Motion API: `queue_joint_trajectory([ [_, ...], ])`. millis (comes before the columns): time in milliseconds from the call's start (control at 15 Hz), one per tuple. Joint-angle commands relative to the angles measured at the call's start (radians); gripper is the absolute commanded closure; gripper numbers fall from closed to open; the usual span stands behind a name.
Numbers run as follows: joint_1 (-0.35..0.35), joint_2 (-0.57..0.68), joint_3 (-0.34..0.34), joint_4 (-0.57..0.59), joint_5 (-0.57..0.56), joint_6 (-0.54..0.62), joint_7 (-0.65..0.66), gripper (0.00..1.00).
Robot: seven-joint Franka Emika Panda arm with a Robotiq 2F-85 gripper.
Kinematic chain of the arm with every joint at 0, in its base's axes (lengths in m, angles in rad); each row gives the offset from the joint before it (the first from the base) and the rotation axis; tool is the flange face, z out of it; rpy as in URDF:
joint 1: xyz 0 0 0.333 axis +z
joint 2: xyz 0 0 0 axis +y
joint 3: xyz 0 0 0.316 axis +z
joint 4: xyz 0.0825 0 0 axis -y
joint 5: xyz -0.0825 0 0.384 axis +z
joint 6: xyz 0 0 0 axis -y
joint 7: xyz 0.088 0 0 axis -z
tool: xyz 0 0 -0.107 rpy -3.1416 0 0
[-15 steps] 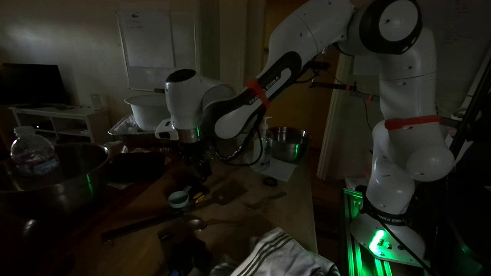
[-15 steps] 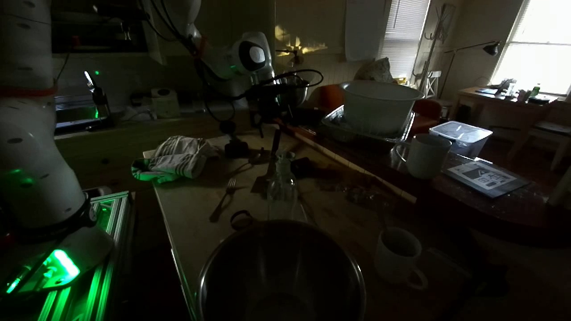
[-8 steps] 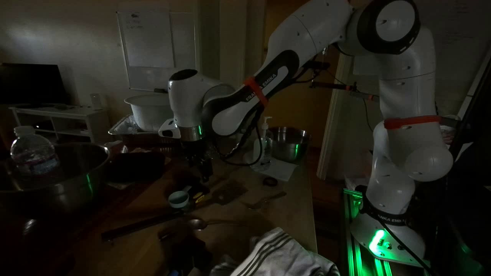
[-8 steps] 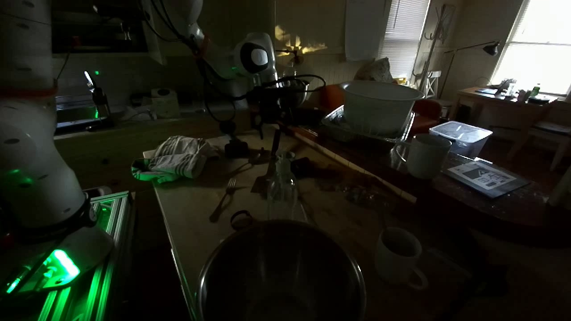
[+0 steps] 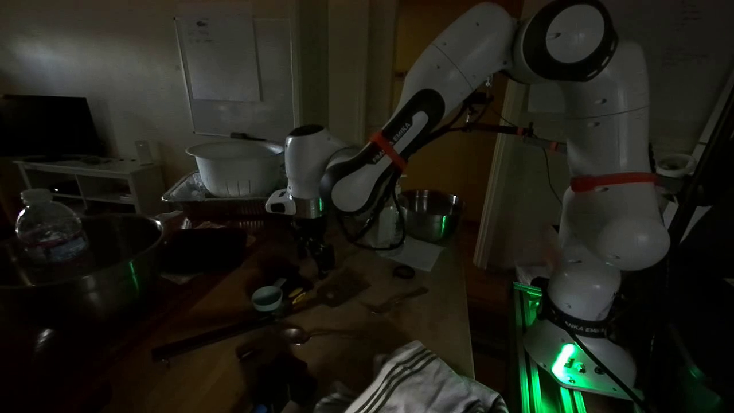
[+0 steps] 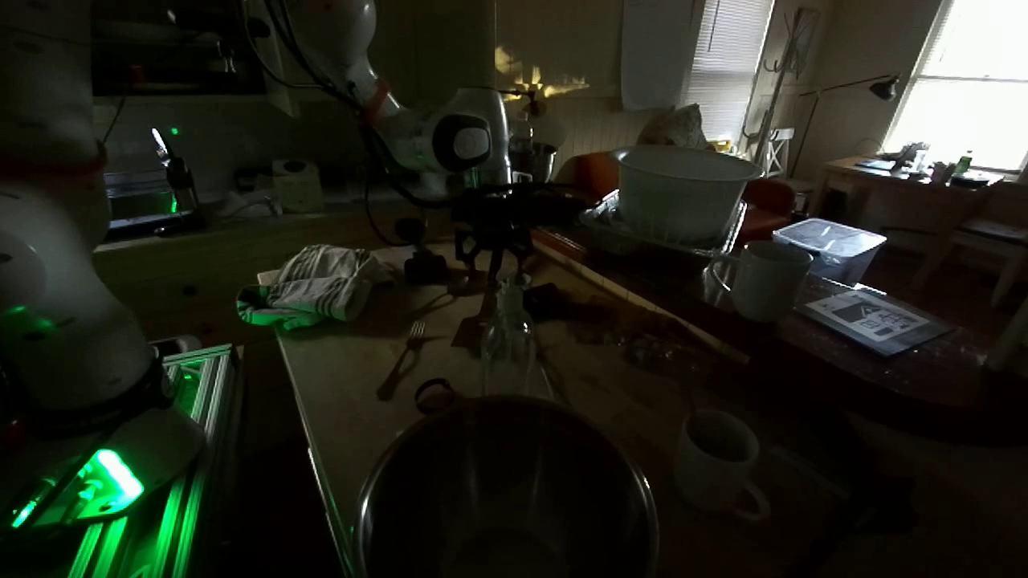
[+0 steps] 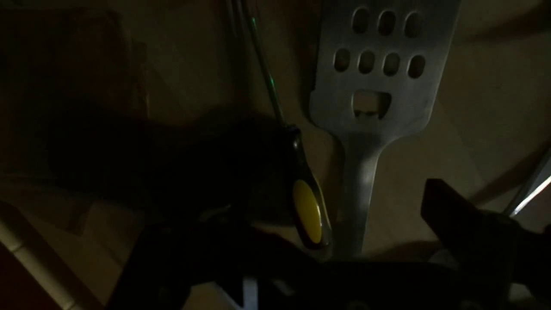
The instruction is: Put the yellow screwdriver on the top counter
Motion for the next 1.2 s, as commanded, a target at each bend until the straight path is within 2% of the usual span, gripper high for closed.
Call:
queue_joint_trajectory([
  [0, 0.011, -0.002, -0.008, -0.005, -0.008, -0.003, 0.003, 0.00],
  [133, 0.015, -0.006, -0.008, -0.007, -0.016, -0.003, 0.005, 0.00],
  [467, -0.027, 0.059, 0.049, -0.021, 0.152, 0.141, -0.171, 0.00],
  [600, -0.030, 0.087, 0.053, -0.017, 0.169, 0.179, -0.201, 0.06],
  [800, -0.022, 0.116, 0.037, -0.020, 0.137, 0.222, -0.182, 0.09],
  [1000, 0.010, 0.139, -0.001, -0.009, 0.069, 0.270, -0.123, 0.16],
  [1133, 0.028, 0.154, -0.019, 0.004, 0.023, 0.285, -0.096, 0.15],
])
